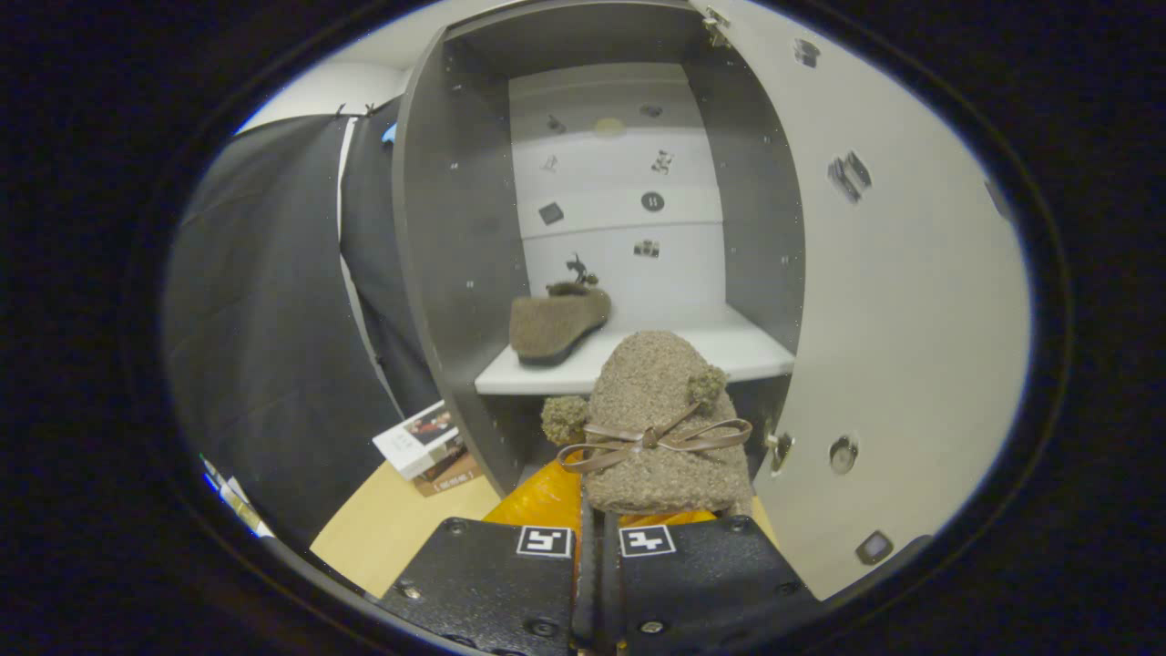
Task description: Open the shoe cabinet door, grab the shoes and put them into the shoe cabinet, then close the shoe cabinet door.
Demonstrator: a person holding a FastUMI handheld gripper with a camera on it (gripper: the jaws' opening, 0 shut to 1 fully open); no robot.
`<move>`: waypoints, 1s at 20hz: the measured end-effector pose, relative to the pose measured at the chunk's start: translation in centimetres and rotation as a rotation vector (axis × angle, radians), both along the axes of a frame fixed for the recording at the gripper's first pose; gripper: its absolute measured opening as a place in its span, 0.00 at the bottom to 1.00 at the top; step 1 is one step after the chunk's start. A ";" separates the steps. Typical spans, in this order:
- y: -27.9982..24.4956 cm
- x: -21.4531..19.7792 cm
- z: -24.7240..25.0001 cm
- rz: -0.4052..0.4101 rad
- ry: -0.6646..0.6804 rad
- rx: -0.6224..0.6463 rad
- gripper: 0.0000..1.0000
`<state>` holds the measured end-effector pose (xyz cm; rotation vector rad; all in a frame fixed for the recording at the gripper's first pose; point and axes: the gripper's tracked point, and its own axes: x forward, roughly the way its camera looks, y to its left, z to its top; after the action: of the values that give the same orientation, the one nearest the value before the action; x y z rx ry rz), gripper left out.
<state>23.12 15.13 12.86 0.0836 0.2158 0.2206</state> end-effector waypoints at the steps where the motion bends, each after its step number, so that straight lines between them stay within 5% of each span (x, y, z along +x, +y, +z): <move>1: 0.1 0.8 1.7 -0.002 -0.022 0.000 0.06; 11: 2.4 12.8 11.2 -0.029 -0.159 -0.053 0.06; 20: 2.1 24.0 8.9 -0.041 -0.011 -0.043 0.06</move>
<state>47.08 17.22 21.72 0.0439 0.2081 0.1755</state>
